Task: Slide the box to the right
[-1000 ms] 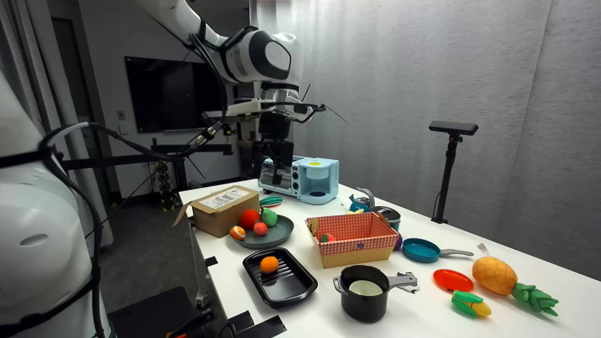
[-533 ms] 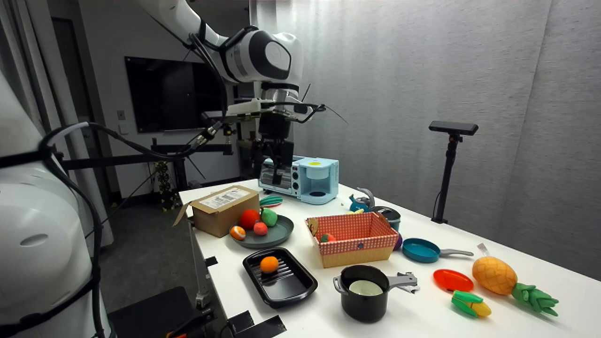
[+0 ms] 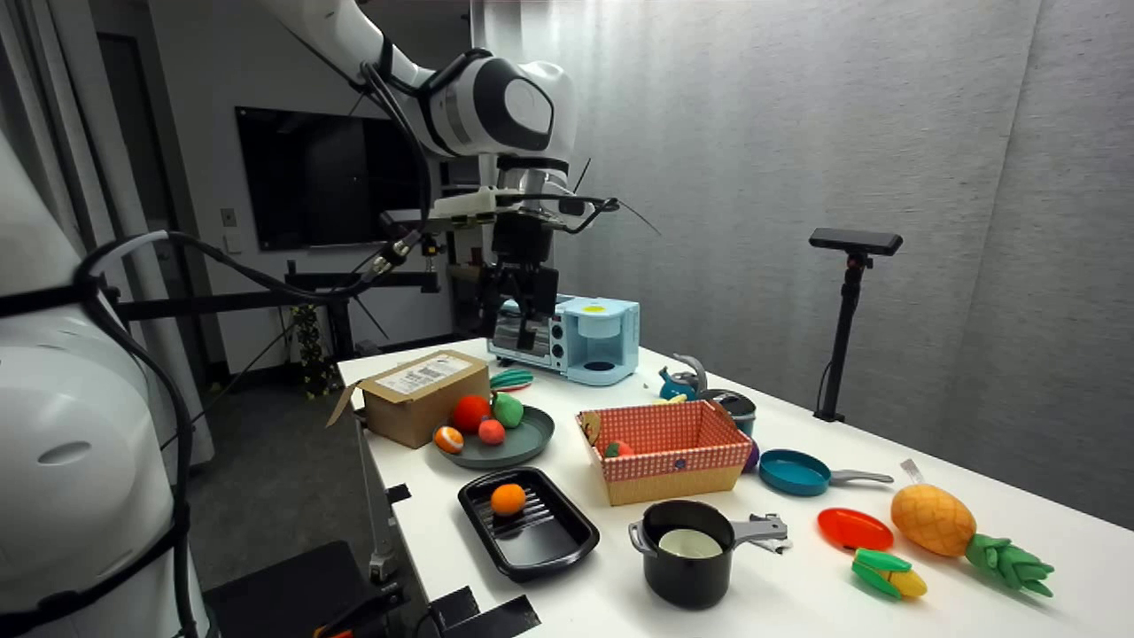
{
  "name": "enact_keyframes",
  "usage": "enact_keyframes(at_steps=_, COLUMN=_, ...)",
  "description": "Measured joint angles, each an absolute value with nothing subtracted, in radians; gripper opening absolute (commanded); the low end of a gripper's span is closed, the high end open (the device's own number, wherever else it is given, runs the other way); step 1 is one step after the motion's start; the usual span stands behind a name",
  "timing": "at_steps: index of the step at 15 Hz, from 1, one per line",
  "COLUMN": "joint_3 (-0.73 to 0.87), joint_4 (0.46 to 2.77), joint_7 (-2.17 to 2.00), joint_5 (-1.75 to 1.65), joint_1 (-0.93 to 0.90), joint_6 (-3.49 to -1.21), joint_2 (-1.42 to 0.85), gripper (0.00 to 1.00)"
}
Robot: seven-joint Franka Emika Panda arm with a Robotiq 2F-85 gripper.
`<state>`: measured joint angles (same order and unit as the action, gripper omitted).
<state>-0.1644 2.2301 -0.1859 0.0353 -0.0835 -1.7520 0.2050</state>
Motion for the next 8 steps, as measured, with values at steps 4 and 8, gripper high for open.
enact_keyframes(at_steps=4, joint_3=-0.162, joint_4=2.221, joint_7=-0.187, joint_5=0.022, joint_1=-0.083, joint_6=-1.788, joint_2=0.194, gripper=1.00)
enact_keyframes(at_steps=8, joint_3=-0.162, joint_4=2.209, joint_7=-0.202, joint_5=-0.031, joint_1=-0.083, joint_6=-1.888, joint_2=0.177, gripper=1.00)
